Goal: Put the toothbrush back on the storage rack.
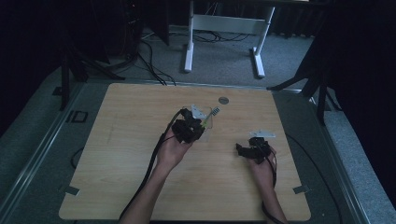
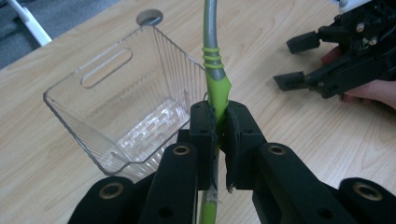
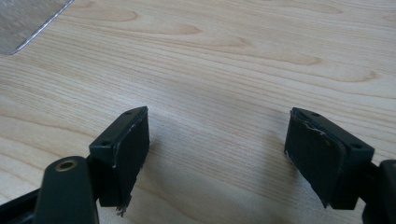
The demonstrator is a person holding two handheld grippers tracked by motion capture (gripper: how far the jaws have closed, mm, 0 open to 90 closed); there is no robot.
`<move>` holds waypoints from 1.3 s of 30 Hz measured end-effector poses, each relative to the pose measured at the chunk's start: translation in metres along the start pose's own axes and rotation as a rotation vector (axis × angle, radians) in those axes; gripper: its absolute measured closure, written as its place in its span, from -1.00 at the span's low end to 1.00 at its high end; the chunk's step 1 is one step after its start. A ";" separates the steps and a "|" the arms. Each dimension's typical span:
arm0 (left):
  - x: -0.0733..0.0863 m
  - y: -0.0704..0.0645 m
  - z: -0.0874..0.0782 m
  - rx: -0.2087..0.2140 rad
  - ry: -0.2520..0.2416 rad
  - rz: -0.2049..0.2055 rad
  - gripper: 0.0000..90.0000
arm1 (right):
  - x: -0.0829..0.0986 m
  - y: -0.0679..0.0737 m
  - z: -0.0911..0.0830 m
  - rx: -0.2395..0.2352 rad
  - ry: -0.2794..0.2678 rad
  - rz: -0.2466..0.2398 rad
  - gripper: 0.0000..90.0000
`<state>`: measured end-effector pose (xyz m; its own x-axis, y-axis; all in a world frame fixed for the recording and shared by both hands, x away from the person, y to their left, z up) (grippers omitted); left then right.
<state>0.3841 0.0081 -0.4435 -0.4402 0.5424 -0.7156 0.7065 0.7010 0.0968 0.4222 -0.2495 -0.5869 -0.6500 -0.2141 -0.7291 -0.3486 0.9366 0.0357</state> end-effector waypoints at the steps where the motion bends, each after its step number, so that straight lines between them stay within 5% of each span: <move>1: 0.000 0.000 0.000 -0.002 -0.005 -0.001 0.83 | 0.000 0.000 0.000 0.000 0.000 -0.001 -0.51; 39: -0.006 0.010 -0.003 -0.001 -0.159 -0.029 0.83 | 0.000 0.000 0.000 -0.001 0.001 -0.002 -0.51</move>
Point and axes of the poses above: each handheld gripper's, and its own axes: z roughly forward along the jaws, x roughly out of its underside, y roughly to its left, the point moved 4 cm from there along z, roughly forward along the jaws, and after that the axes turned 3 degrees about z, right-handed, at the moved point
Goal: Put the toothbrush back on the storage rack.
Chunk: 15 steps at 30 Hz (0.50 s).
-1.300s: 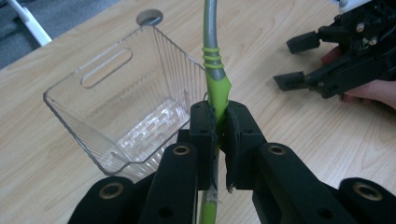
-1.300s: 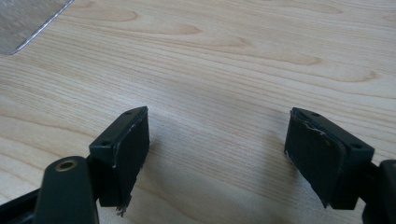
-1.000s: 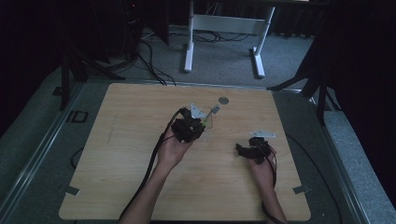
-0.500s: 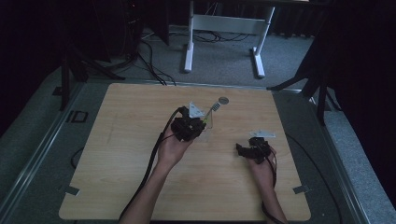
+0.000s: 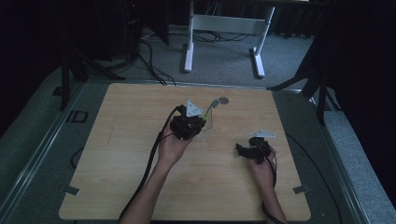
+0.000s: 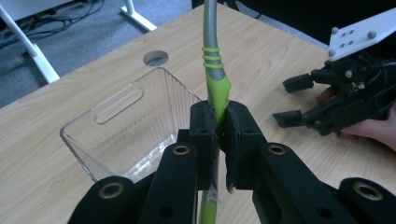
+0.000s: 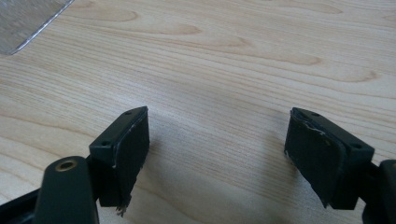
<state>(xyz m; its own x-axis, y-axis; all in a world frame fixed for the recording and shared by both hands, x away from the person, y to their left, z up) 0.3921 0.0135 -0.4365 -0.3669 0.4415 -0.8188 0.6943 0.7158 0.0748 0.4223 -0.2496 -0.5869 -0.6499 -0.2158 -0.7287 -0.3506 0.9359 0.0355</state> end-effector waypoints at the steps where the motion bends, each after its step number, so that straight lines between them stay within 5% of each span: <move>1: 0.000 0.000 0.000 -0.001 -0.006 -0.001 0.83 | 0.000 0.000 0.000 0.000 0.000 0.000 -0.51; 15: 0.000 0.005 0.000 -0.005 -0.053 -0.006 0.83 | 0.000 0.000 0.000 0.000 0.000 -0.002 -0.51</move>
Point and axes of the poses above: each handheld gripper's, and its own axes: z roughly forward along the jaws, x roughly out of its underside, y roughly to its left, the point moved 4 cm from there along z, roughly forward along the jaws, and after that the axes turned 3 degrees about z, right-handed, at the moved point
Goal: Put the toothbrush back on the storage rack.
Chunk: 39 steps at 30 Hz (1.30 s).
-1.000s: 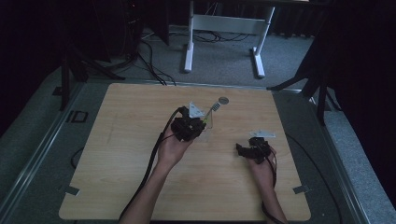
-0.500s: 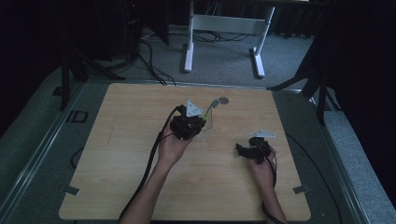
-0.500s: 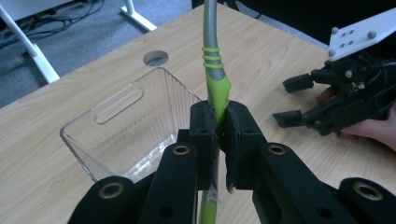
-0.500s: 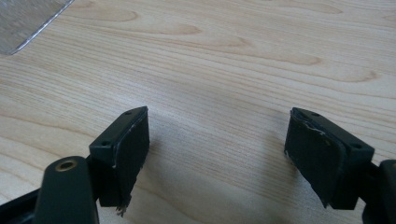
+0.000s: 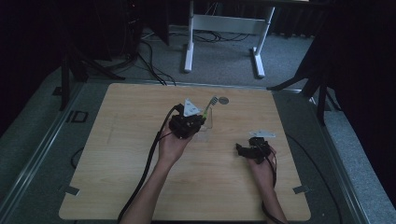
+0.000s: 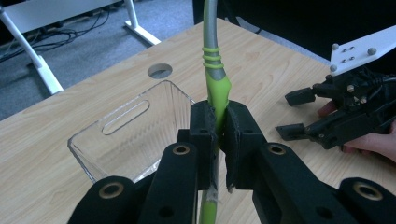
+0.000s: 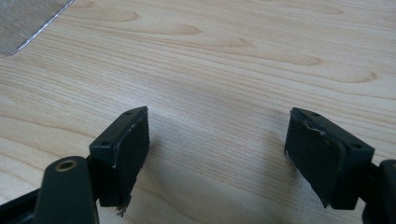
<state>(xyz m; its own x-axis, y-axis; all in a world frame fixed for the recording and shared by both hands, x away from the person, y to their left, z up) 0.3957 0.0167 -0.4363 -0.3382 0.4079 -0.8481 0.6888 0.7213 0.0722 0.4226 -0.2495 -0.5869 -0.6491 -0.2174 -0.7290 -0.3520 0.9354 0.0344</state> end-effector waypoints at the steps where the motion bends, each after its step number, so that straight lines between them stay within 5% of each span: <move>1: 0.000 0.000 0.000 0.000 -0.004 -0.002 0.83 | 0.000 0.000 0.000 0.000 0.000 0.000 -0.51; 39: 0.004 0.017 0.010 -0.047 -0.121 -0.041 0.83 | 0.000 0.000 0.000 0.001 -0.001 -0.002 -0.51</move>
Point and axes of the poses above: each handheld gripper's, and its own axes: z roughly forward along the jaws, x roughly out of its underside, y roughly to its left, the point moved 4 cm from there along z, roughly forward along the jaws, and after that the axes turned 3 degrees about z, right-handed, at the moved point
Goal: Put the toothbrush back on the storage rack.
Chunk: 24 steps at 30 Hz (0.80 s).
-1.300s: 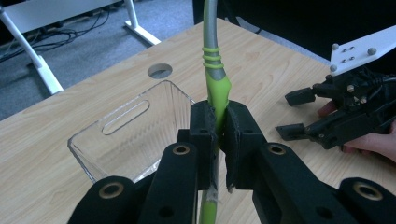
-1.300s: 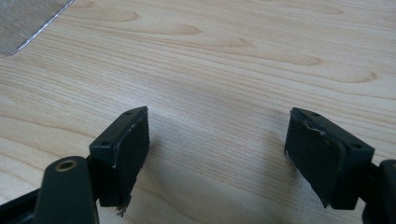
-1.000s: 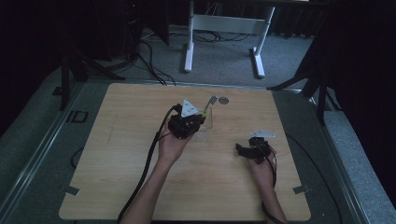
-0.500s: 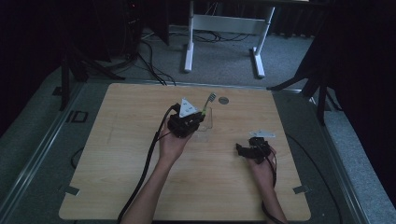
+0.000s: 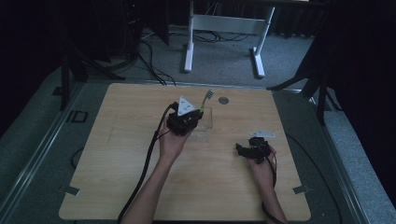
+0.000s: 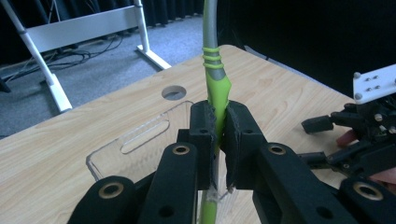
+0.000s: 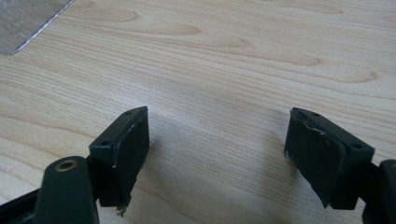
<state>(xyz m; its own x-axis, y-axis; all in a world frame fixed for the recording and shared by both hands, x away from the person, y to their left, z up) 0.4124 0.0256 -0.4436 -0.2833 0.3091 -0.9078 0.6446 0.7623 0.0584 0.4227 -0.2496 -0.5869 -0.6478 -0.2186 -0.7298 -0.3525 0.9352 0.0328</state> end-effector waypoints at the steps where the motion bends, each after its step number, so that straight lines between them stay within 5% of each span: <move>1: 0.000 0.000 0.000 -0.002 -0.003 -0.001 0.83 | 0.000 0.000 0.000 0.000 0.000 0.000 -0.51; 24: 0.004 0.013 0.012 -0.044 -0.034 -0.021 0.83 | 0.000 0.000 0.000 -0.001 0.001 0.002 -0.51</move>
<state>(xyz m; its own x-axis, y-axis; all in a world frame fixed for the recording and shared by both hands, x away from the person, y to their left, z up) 0.4283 0.0305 -0.4517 -0.2719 0.2735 -0.9226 0.6063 0.7933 0.0565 0.4226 -0.2495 -0.5869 -0.6489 -0.2174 -0.7292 -0.3519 0.9354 0.0343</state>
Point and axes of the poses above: each handheld gripper's, and its own axes: z roughly forward along the jaws, x roughly out of its underside, y roughly to its left, the point moved 4 cm from there along z, roughly forward along the jaws, and after that the axes turned 3 degrees about z, right-handed, at the moved point
